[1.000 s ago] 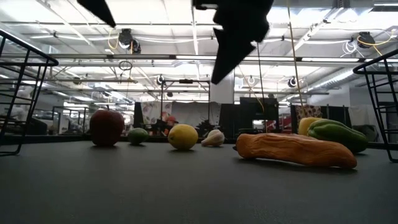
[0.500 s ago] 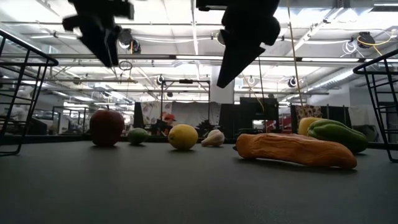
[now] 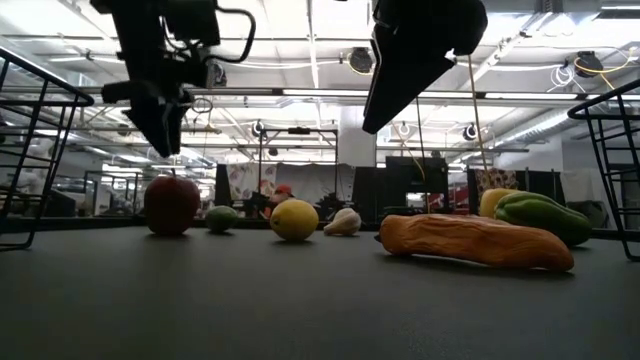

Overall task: Sort produce into baskets
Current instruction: Put the apple into the bottom right basket

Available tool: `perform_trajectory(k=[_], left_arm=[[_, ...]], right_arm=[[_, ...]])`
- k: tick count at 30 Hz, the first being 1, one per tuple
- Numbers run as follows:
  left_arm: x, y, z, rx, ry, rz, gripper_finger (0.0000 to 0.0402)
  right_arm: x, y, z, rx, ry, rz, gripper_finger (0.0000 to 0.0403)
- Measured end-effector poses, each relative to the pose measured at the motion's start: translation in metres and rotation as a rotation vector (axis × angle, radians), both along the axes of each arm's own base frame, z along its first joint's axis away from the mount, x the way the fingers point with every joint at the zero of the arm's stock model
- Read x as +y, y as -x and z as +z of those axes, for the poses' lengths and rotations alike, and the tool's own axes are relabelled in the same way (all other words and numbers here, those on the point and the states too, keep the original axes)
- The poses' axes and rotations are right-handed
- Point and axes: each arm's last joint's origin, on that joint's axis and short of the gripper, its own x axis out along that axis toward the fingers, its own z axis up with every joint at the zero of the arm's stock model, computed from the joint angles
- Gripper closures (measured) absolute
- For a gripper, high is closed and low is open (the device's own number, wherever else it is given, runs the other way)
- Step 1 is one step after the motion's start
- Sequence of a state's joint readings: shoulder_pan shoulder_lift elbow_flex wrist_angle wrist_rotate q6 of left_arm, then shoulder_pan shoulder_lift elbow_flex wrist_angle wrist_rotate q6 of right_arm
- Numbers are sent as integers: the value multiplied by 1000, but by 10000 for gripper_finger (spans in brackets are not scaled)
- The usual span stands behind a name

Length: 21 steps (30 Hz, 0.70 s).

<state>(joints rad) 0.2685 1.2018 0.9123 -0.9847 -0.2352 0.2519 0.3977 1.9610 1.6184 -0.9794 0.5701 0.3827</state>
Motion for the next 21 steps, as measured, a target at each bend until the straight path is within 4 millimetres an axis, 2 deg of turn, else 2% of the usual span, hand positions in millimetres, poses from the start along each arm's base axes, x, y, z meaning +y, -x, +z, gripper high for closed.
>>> perform_trajectory(k=[6, 21], left_arm=[[1, 0, -11, -3, -8, -16, 245], [11, 0, -14, -35, 30, -5, 249]], right_arm=[[0, 0, 0, -4, -4, -6, 64], [-1, -1, 1, -4, -1, -3, 64]])
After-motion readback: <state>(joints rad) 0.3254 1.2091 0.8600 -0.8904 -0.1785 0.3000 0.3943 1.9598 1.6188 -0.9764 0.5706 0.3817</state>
